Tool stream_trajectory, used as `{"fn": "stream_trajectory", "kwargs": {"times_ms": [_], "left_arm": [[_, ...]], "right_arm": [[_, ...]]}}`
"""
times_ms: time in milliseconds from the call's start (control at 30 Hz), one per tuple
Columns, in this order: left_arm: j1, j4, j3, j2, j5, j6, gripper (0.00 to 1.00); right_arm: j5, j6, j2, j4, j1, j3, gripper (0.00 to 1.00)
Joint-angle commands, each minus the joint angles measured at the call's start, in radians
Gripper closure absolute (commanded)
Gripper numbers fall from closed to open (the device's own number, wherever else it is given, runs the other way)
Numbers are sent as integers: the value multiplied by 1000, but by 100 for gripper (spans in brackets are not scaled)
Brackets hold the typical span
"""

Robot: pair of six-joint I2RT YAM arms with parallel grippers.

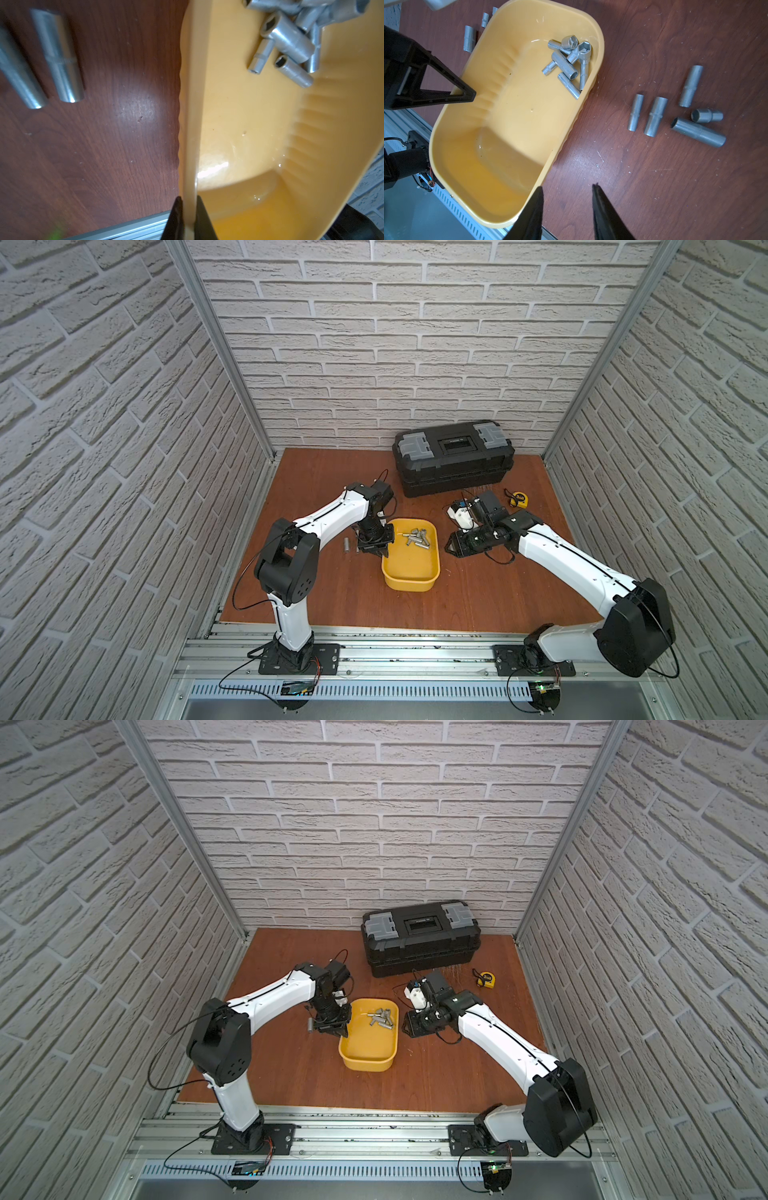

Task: Take out the socket from the storage box
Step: Adjust the storage box at the center of the board.

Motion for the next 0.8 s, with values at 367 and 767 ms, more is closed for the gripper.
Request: {"fn": "stream_trajectory", "kwargs": {"times_ms": [367, 767], "left_arm": [[-17, 202, -148, -50, -123, -59, 83], [-36, 236, -152, -156, -189, -54, 63]], "right_arm": [[12, 13, 21, 61, -2, -13, 60], [22, -19, 82, 59, 29, 59, 60]]}}
